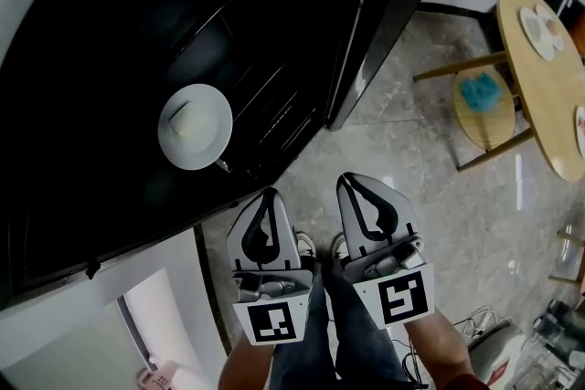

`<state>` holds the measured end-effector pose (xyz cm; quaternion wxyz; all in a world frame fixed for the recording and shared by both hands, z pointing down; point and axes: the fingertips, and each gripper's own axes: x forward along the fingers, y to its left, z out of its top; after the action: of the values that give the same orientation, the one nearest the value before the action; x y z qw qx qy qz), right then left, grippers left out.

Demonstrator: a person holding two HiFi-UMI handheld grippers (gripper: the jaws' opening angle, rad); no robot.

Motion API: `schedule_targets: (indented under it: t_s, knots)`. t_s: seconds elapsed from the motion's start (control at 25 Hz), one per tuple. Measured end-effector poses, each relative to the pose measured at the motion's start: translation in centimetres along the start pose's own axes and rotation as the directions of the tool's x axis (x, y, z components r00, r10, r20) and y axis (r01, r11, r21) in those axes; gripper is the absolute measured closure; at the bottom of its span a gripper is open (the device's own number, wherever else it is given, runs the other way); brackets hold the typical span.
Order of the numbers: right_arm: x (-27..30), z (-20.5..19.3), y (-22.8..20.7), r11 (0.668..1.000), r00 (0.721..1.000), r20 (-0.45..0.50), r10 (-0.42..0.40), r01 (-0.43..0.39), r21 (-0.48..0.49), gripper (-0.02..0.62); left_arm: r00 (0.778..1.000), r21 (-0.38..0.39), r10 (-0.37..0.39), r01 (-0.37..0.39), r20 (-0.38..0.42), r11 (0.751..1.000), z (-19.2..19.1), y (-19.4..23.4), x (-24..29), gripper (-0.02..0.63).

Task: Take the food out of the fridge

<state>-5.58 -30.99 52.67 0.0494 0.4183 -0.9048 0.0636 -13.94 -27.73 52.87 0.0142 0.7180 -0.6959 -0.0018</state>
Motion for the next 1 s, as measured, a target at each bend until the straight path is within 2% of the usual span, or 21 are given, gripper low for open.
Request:
schedule_targets:
  t_s: [0.48, 0.8, 1.0]
  knots:
    - [0.8, -0.2, -0.5, 0.999, 1.0, 0.007, 0.005, -0.005, 0.034, 0.572, 0.999, 0.001, 0.038, -0.038, 0.003, 0.999, -0.1, 1.2, 0.1, 0.594]
    - [2.7, -1.1, 1.2, 0.996, 0.998, -0.011, 0.07, -0.069, 0.06, 0.571, 0.998, 0.001, 0.063, -0.063, 0.003, 0.998, -0.1, 2.3, -0.6, 0.594]
    - [3.4, -2.8, 2.9, 0.989, 0.986, -0.089, 0.144, -0.141, 0.034, 0.571, 0.996, 0.005, 0.084, -0.084, 0.004, 0.996, 0.2, 3.3, -1.3, 0.592]
